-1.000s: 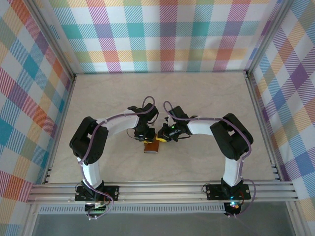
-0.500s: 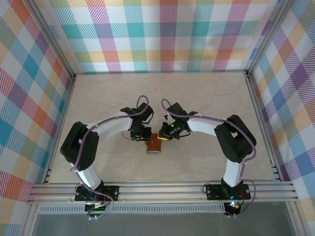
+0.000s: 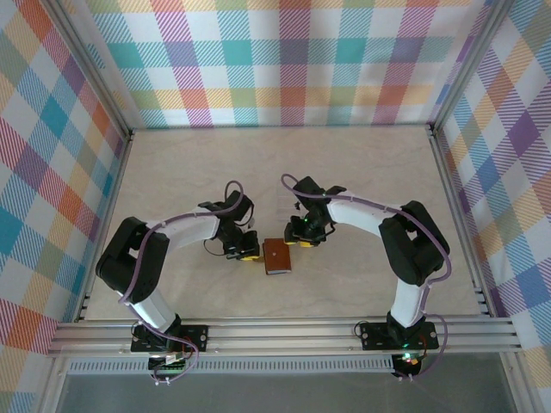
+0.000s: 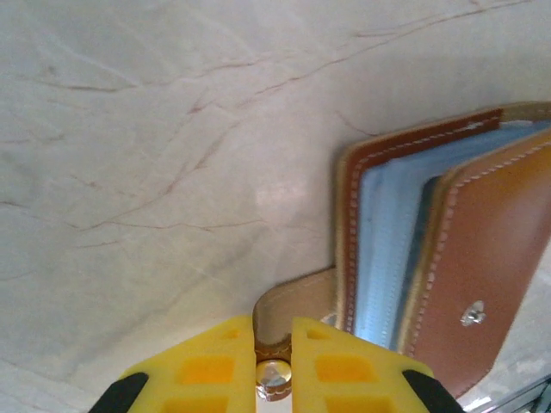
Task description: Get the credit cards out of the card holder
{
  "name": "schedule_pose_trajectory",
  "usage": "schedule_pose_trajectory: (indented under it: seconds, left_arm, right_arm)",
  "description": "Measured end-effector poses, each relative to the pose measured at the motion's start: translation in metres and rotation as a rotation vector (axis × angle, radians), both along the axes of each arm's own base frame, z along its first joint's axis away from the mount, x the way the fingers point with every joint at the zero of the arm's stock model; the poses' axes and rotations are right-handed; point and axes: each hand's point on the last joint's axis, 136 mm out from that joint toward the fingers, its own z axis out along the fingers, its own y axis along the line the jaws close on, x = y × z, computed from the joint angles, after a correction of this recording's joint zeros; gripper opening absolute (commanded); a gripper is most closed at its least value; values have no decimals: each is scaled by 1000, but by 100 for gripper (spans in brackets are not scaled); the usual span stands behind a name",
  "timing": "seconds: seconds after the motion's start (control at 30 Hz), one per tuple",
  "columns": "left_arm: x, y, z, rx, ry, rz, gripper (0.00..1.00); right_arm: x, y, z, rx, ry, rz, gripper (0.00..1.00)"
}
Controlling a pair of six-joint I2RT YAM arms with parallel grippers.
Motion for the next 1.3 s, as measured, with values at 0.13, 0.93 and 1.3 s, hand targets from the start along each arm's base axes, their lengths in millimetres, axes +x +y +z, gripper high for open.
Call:
schedule_pose_trajectory:
  seconds: [0.13, 0.93, 1.3]
  left_arm:
    - [0, 4, -7, -54, 19, 43, 12]
    - [-2, 4, -8, -238, 47, 77, 12]
    - [-2, 4, -8, -240, 42, 67, 12]
  right_arm:
    - [-3, 6, 7, -39, -23, 21, 70]
    - [-23, 51, -9, -234, -20, 58, 92]
    - [-22, 47, -11, -259, -20, 40, 91]
